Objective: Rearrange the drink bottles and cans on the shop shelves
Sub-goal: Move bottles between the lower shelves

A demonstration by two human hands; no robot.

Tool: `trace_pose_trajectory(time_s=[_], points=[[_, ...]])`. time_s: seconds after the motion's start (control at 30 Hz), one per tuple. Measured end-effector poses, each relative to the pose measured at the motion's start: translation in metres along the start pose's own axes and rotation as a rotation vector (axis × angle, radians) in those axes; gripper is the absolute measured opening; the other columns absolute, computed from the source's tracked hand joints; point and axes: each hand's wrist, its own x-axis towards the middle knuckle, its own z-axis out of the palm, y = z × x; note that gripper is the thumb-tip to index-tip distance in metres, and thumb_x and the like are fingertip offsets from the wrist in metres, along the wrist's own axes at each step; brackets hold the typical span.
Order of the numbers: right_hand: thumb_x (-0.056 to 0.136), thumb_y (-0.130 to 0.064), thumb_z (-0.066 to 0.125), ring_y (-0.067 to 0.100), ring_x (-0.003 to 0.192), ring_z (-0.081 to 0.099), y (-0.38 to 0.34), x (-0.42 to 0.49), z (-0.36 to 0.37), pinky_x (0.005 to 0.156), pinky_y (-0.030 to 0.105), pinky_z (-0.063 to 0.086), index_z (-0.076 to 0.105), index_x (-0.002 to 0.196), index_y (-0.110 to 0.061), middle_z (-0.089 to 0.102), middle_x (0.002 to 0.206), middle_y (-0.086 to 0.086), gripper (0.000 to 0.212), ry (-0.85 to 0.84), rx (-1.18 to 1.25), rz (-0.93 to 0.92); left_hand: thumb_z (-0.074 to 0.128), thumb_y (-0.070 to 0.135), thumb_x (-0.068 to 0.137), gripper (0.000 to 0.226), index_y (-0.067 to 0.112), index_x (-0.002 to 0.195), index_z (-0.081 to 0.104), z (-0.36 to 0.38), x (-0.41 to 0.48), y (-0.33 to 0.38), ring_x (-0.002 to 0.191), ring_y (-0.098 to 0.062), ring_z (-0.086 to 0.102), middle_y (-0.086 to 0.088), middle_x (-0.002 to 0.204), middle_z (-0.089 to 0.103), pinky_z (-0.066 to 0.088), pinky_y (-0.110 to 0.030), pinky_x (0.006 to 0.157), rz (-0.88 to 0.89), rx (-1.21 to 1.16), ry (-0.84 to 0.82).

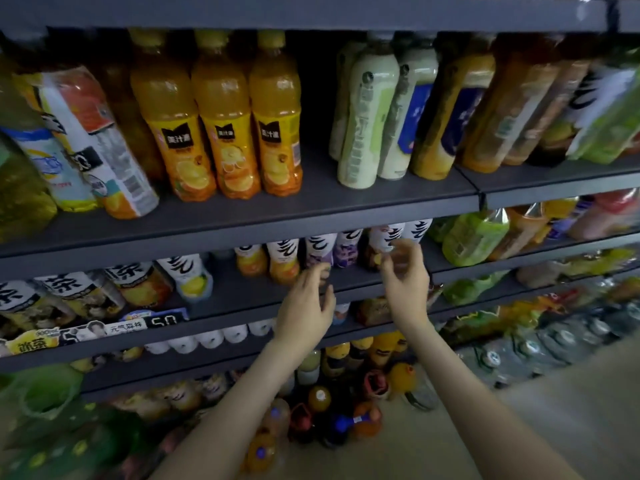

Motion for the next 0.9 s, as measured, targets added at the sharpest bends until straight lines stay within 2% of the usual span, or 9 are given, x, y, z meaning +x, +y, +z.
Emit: trace_pose_trajectory(time_s=[0.07, 0.13, 0.2, 0.27, 0.33, 0.43, 0.53, 0.7, 0.9], points=[[0.094, -0.013, 0.055, 0.01, 0.087, 0.058, 0.036, 0.024, -0.02, 0.064, 0.019, 0.042, 0.047, 0.116, -0.014, 0.056, 0.093, -0.006, 0.024, 0.004, 0.012, 0.163, 0.051, 0.021, 0.095, 0.039, 0.019, 0.133, 0.043, 0.025, 0.007, 0.002, 0.109, -0.015, 0.054, 0.004, 0.122, 0.054, 0.05, -0.036, 0.084, -0.079, 0.008, -0.007], [0.091, -0.01, 0.058, 0.024, 0.098, 0.057, 0.07, 0.053, -0.036, 0.072, 0.029, 0.045, 0.043, 0.122, -0.01, 0.055, 0.104, 0.003, 0.034, -0.06, -0.019, 0.235, 0.051, 0.022, 0.095, 0.039, 0.018, 0.133, 0.044, 0.05, 0.015, 0.004, 0.109, -0.016, 0.055, 0.002, 0.123, 0.055, 0.051, -0.035, 0.083, -0.139, 0.043, 0.02], [0.087, -0.008, 0.063, 0.023, 0.107, 0.052, 0.094, 0.083, -0.043, 0.082, 0.034, 0.045, 0.035, 0.131, -0.008, 0.05, 0.114, 0.004, 0.053, -0.152, -0.05, 0.265, 0.051, 0.02, 0.095, 0.037, 0.014, 0.131, 0.046, 0.073, 0.024, 0.005, 0.109, -0.018, 0.055, -0.001, 0.123, 0.055, 0.049, -0.031, 0.082, -0.144, 0.092, 0.045], [0.083, -0.008, 0.07, 0.015, 0.112, 0.047, 0.109, 0.104, -0.044, 0.087, 0.03, 0.044, 0.025, 0.14, -0.007, 0.045, 0.122, 0.0, 0.073, -0.254, -0.021, 0.275, 0.051, 0.019, 0.095, 0.034, 0.011, 0.128, 0.048, 0.095, 0.032, 0.005, 0.107, -0.02, 0.055, -0.004, 0.121, 0.056, 0.048, -0.03, 0.081, -0.157, 0.1, 0.06], [0.078, -0.012, 0.076, 0.012, 0.114, 0.048, 0.126, 0.117, -0.036, 0.088, 0.028, 0.046, 0.025, 0.142, -0.009, 0.047, 0.129, 0.0, 0.081, -0.305, -0.012, 0.239, 0.052, 0.018, 0.095, 0.031, 0.011, 0.125, 0.05, 0.115, 0.038, 0.003, 0.107, -0.021, 0.056, -0.005, 0.119, 0.056, 0.049, -0.033, 0.082, -0.207, 0.074, 0.076], [0.077, -0.018, 0.076, 0.015, 0.111, 0.051, 0.153, 0.122, -0.022, 0.085, 0.028, 0.045, 0.035, 0.137, -0.011, 0.052, 0.13, 0.003, 0.073, -0.252, -0.053, 0.22, 0.052, 0.017, 0.095, 0.028, 0.01, 0.123, 0.052, 0.134, 0.039, -0.005, 0.107, -0.021, 0.057, -0.005, 0.12, 0.056, 0.05, -0.036, 0.086, -0.303, 0.065, 0.122], [0.079, -0.024, 0.073, 0.028, 0.112, 0.055, 0.168, 0.128, -0.016, 0.086, 0.035, 0.047, 0.045, 0.124, -0.004, 0.057, 0.124, 0.013, 0.056, -0.211, -0.184, 0.179, 0.053, 0.015, 0.095, 0.027, 0.009, 0.12, 0.053, 0.142, 0.038, -0.008, 0.106, -0.021, 0.057, -0.006, 0.119, 0.056, 0.049, -0.035, 0.086, -0.322, 0.096, 0.132], [0.073, -0.028, 0.078, 0.026, 0.119, 0.051, 0.171, 0.143, -0.019, 0.091, 0.034, 0.045, 0.041, 0.129, -0.006, 0.053, 0.129, 0.012, 0.07, -0.253, -0.188, 0.114, 0.053, 0.013, 0.093, 0.026, 0.007, 0.118, 0.054, 0.15, 0.042, -0.008, 0.103, -0.023, 0.058, -0.007, 0.116, 0.057, 0.048, -0.038, 0.088, -0.304, 0.135, 0.116], [0.073, -0.031, 0.078, 0.023, 0.108, 0.058, 0.171, 0.125, -0.026, 0.086, 0.038, 0.052, 0.05, 0.118, -0.005, 0.061, 0.116, 0.01, 0.059, -0.101, -0.167, 0.127, 0.053, 0.011, 0.092, 0.024, 0.006, 0.116, 0.055, 0.148, 0.04, -0.01, 0.101, -0.023, 0.059, -0.009, 0.115, 0.057, 0.049, -0.038, 0.085, -0.276, 0.128, 0.139]])
